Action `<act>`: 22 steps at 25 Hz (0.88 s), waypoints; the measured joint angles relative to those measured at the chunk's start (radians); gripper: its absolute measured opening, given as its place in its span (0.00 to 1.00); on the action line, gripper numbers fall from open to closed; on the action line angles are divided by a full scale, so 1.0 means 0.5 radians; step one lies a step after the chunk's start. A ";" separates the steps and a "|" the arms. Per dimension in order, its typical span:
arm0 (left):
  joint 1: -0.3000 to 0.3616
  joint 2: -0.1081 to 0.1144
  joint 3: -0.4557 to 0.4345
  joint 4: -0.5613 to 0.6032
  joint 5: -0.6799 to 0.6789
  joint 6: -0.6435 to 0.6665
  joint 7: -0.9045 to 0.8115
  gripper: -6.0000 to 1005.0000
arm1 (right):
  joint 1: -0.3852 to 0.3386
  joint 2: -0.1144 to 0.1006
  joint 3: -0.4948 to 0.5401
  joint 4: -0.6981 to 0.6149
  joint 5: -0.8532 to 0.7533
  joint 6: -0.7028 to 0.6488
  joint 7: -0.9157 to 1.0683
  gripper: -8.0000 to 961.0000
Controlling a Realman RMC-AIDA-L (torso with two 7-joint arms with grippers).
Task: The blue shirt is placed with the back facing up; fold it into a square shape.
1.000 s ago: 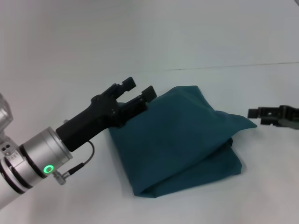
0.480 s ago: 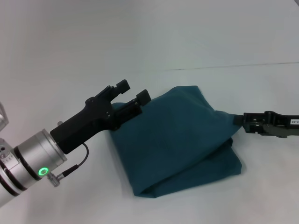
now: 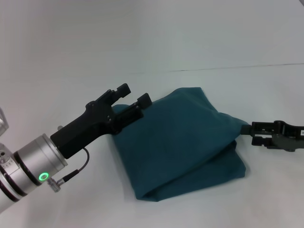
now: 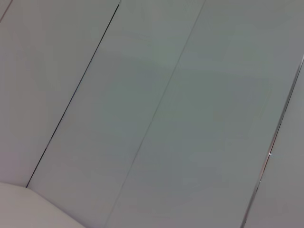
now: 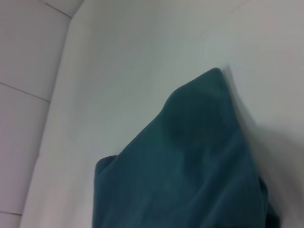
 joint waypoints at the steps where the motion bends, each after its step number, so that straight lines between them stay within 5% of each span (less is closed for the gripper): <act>1: 0.001 0.000 0.000 -0.002 0.000 -0.001 0.003 0.88 | -0.008 0.000 0.015 0.004 0.000 -0.020 0.000 0.78; 18: -0.004 0.000 0.000 -0.004 -0.002 -0.060 0.057 0.88 | 0.069 0.112 0.095 0.066 0.002 0.170 0.000 0.78; 22: -0.007 0.000 0.000 -0.003 -0.009 -0.080 0.057 0.88 | 0.080 0.113 0.095 0.072 0.003 0.192 -0.006 0.67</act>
